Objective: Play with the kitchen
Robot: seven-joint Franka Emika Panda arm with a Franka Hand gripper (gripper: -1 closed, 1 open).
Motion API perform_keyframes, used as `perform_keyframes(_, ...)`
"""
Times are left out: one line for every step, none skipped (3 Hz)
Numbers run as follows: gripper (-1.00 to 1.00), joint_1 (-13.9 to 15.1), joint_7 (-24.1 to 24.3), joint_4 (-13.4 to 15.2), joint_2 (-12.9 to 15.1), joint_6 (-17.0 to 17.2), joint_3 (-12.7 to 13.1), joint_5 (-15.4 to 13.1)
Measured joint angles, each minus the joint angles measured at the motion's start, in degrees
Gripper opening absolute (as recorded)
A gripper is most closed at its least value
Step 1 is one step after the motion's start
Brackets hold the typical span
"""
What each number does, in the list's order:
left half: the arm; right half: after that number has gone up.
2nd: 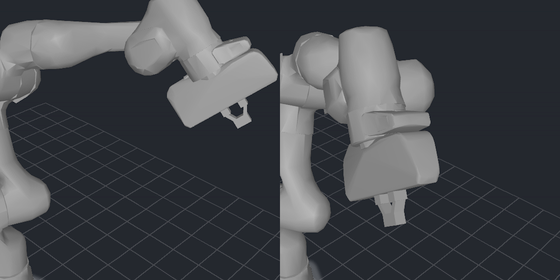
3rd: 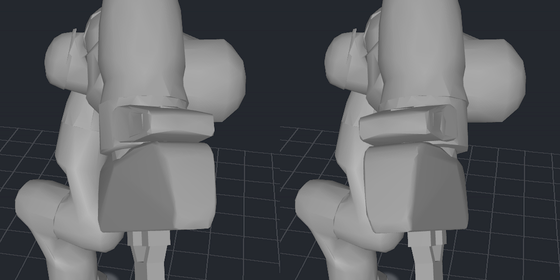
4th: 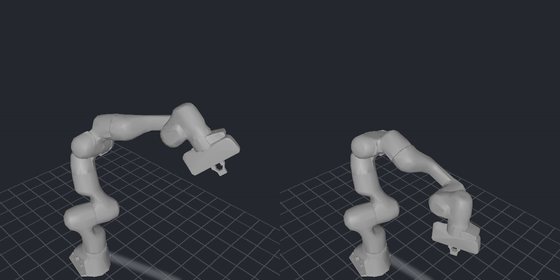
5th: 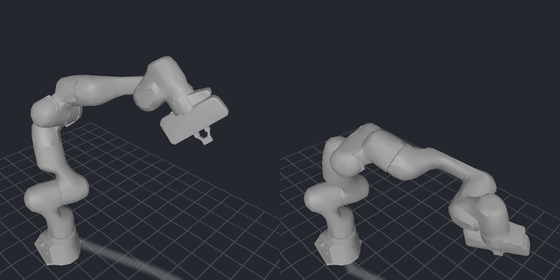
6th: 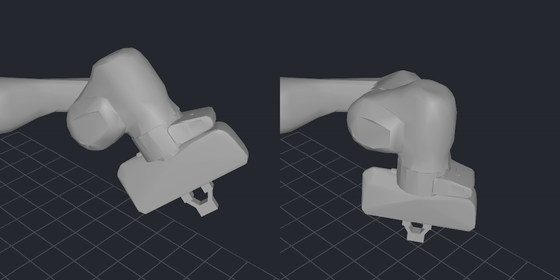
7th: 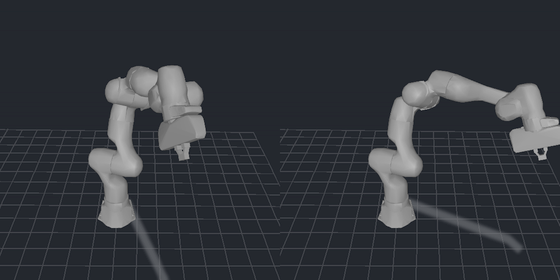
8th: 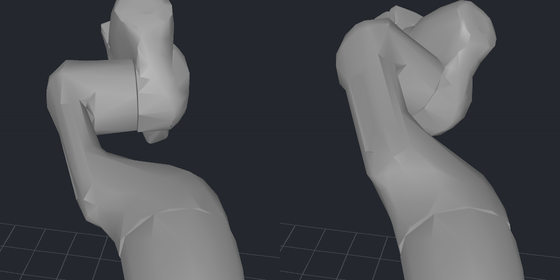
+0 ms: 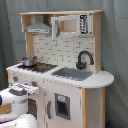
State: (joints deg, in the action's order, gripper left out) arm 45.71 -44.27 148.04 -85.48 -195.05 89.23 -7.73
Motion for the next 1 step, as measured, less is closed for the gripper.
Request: perform_keyframes(1.00, -3.47, 1.64, 0.03, 0.02, 4.30, 0.77, 0.00)
